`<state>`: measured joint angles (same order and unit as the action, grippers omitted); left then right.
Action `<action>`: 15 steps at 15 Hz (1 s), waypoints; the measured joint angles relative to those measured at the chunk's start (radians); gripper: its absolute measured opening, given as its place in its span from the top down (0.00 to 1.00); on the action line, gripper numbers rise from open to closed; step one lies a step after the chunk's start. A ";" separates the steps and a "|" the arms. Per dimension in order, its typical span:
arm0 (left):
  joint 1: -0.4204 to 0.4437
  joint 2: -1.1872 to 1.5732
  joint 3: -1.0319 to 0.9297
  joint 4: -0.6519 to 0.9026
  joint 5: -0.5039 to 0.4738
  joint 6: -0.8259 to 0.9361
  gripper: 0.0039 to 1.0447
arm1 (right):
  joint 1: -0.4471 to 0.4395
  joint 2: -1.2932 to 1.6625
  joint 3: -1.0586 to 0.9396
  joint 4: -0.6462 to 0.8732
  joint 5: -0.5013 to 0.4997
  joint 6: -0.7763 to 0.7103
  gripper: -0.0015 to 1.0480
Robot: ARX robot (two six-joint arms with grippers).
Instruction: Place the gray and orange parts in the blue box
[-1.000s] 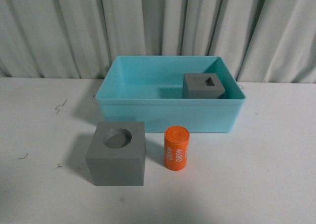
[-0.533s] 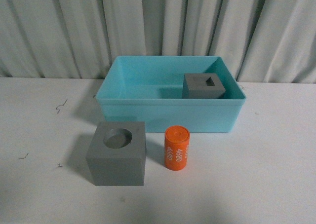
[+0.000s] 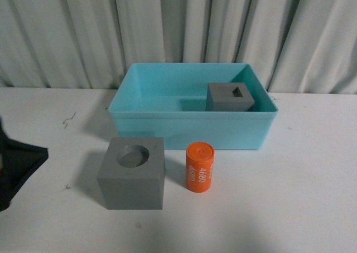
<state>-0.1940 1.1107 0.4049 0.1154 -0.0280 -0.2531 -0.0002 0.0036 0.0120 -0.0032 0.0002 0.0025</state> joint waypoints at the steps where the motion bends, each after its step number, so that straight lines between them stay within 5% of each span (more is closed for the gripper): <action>1: -0.006 0.079 0.040 0.032 -0.034 0.000 0.06 | 0.000 0.000 0.000 0.000 0.000 0.000 0.06; 9: -0.125 0.463 0.223 0.196 -0.150 0.060 0.06 | 0.000 0.000 0.000 0.000 0.000 0.000 0.06; 15: -0.138 0.645 0.262 0.282 -0.171 0.107 0.06 | 0.000 0.000 0.000 0.000 0.000 0.000 0.06</action>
<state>-0.3321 1.7561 0.6670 0.3977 -0.1993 -0.1459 -0.0002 0.0036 0.0120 -0.0032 0.0002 0.0025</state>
